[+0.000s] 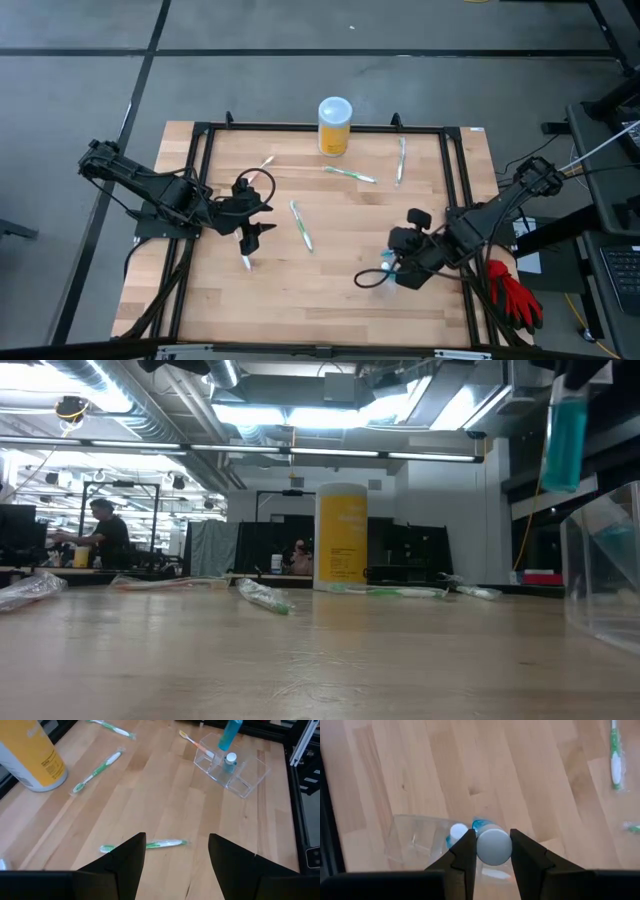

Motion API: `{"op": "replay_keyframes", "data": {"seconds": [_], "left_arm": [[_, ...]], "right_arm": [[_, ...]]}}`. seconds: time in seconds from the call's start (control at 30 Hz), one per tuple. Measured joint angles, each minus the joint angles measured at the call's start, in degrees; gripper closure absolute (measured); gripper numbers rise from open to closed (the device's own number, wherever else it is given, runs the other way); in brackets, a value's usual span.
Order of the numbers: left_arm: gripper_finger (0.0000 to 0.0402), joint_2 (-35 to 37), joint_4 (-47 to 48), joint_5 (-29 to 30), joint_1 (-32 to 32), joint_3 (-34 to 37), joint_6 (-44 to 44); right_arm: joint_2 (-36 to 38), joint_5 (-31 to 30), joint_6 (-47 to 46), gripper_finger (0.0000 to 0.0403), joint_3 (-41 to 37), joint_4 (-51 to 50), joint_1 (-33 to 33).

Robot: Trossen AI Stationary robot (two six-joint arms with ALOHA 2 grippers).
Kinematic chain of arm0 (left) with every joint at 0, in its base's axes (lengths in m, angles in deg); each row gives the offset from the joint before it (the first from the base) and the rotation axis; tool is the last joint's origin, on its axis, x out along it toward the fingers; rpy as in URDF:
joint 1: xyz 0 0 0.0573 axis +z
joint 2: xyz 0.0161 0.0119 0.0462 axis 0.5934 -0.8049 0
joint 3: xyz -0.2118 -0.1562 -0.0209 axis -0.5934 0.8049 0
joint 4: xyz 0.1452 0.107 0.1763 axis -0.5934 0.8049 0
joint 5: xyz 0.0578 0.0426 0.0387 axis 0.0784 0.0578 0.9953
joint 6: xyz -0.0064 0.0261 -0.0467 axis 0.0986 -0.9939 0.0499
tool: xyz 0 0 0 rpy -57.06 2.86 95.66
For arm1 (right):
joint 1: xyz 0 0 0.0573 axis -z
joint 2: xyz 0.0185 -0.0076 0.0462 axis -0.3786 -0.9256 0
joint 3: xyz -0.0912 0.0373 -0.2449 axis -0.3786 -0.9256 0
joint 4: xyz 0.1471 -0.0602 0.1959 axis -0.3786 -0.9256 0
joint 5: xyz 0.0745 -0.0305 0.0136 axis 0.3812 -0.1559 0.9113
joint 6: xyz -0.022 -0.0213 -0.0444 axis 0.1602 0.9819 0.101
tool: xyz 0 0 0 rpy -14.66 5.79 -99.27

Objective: Pick & Place toothbrushing station
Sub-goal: Put the blue mouthwash bottle into the transparent organizer

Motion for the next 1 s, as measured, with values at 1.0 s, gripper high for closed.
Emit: {"op": "replay_keyframes", "data": {"seconds": [1.0], "left_arm": [[0.0188, 0.00, 3.08, 0.63, -0.01, 0.00, -0.47]], "right_arm": [[-1.88, 5.50, -7.59, 0.0305, -0.94, 3.16, -4.91]]}}
